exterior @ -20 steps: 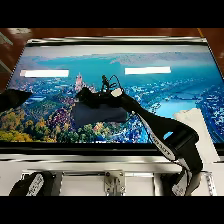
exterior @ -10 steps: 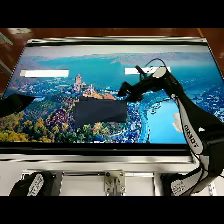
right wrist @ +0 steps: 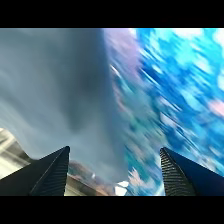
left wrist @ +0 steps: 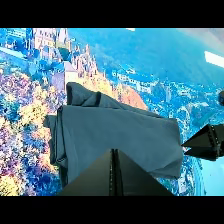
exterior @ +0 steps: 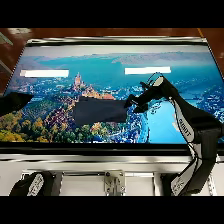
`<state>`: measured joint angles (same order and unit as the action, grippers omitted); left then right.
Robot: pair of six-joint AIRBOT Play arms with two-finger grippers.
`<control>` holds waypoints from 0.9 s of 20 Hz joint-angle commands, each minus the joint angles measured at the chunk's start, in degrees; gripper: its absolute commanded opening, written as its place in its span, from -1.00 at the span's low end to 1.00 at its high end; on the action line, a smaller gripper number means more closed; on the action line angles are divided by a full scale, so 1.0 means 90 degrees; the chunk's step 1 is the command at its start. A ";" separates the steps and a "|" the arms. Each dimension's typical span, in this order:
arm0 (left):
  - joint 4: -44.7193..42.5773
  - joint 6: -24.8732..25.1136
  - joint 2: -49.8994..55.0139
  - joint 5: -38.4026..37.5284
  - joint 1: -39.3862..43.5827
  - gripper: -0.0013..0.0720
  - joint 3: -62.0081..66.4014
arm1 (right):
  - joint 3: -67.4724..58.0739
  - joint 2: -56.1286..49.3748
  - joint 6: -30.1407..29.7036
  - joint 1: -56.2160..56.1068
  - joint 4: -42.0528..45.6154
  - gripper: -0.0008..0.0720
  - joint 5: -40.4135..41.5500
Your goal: Fold the shirts.
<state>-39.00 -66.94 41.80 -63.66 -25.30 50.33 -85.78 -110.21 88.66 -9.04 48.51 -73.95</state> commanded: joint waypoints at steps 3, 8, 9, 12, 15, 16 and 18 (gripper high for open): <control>-0.0002 -0.0005 0.0087 0.0102 -0.0002 -0.85 -0.0005 | 0.0002 -0.0262 -0.0214 -0.0335 -0.0335 0.02 0.0461; -0.0002 -0.0002 0.0095 0.0097 -0.0002 -0.85 -0.0005 | -0.0345 -0.0063 -0.0930 -0.0233 -0.0323 -0.80 0.0117; -0.0002 -0.0002 0.0095 0.0100 -0.0002 -0.85 -0.0005 | -0.0590 0.0126 -0.1115 -0.0170 -0.0323 -0.80 -0.0063; -0.0002 0.0000 0.0126 0.0097 -0.0002 -0.85 -0.0007 | -0.1700 0.0991 -0.0848 0.0350 -0.0301 -0.80 -0.0265; -0.0005 0.0005 0.0168 0.0095 -0.0002 -0.85 -0.0007 | -0.2868 0.1712 0.0355 0.1287 0.0318 -0.80 -0.0340; -0.0005 0.0007 0.0187 0.0095 -0.0002 -0.85 -0.0007 | -0.3126 0.1892 0.0753 0.1702 0.0627 -0.80 -0.0544; -0.0002 0.0005 0.0228 0.0095 -0.0002 -0.85 -0.0007 | -0.3385 0.2144 0.1093 0.2582 0.0981 -0.80 -0.1137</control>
<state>-39.03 -66.98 43.46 -62.78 -25.30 50.28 -110.56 -95.09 91.35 5.21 51.72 -78.63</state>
